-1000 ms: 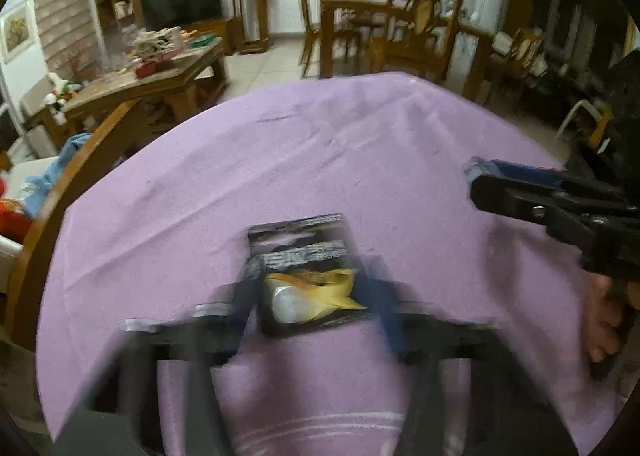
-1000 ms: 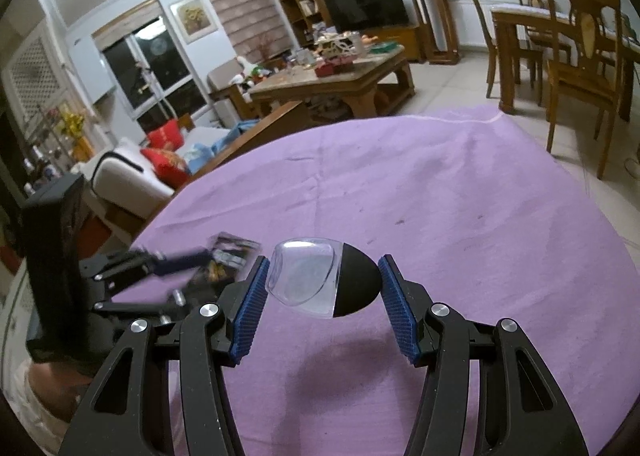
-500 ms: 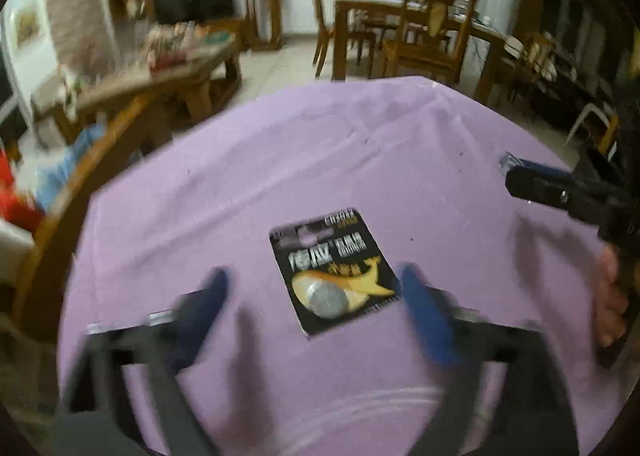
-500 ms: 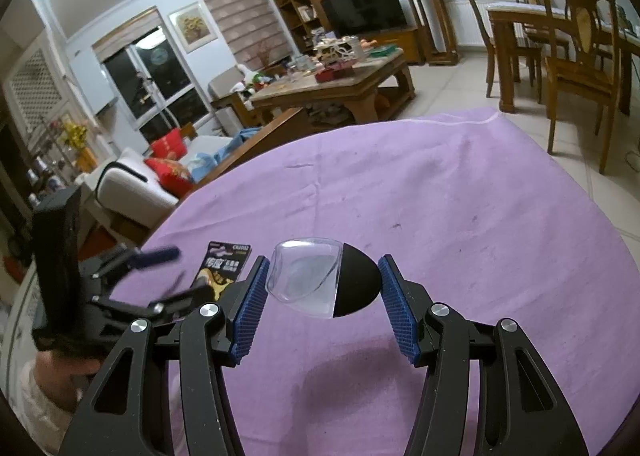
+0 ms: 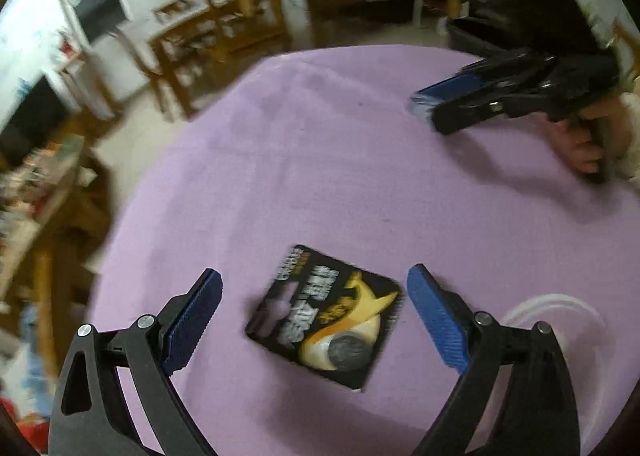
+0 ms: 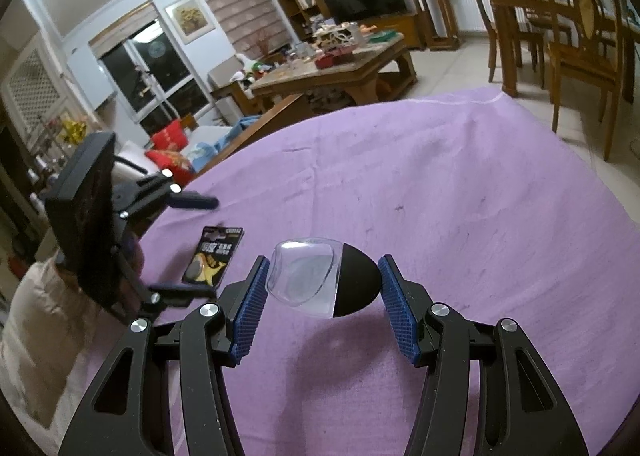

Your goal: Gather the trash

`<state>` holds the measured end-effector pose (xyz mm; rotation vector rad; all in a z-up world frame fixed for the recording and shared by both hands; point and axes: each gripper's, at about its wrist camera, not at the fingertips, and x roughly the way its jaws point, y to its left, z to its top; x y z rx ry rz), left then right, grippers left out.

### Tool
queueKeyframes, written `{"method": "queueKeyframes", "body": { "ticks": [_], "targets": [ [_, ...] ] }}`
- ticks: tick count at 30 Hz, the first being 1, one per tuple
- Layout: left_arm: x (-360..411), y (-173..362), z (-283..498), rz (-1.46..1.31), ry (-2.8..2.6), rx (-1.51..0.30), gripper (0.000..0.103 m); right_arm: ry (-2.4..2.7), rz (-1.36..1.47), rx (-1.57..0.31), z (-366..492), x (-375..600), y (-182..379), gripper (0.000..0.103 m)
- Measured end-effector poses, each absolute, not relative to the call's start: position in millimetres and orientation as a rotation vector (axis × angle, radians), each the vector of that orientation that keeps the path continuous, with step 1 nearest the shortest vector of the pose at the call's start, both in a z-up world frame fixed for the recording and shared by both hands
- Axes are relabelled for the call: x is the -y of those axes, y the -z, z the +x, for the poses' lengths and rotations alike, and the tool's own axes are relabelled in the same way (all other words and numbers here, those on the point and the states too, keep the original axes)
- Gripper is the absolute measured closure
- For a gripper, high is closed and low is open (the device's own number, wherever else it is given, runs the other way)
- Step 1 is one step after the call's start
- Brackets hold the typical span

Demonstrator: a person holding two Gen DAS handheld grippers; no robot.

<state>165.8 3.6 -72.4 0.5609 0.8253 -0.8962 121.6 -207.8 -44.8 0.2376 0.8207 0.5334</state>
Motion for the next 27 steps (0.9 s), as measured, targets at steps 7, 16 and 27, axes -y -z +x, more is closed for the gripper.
{"method": "queueKeyframes", "body": {
  "ticks": [7, 16, 27],
  "targets": [
    [-6.8, 82.6, 152.8, 0.536, 0.960, -0.864, 0.012, -0.529, 0.264, -0.843, 123.9, 213.2, 48.0, 0.047],
    [-13.1, 71.4, 139.3, 0.457, 0.774, -0.871, 0.039, -0.534, 0.252, -0.813, 117.6, 209.4, 41.0, 0.047],
    [5.1, 38.9, 92.3, 0.386, 0.720, -0.773, 0.040, -0.540, 0.362, -0.696, 89.7, 240.3, 20.0, 0.047]
  ]
}}
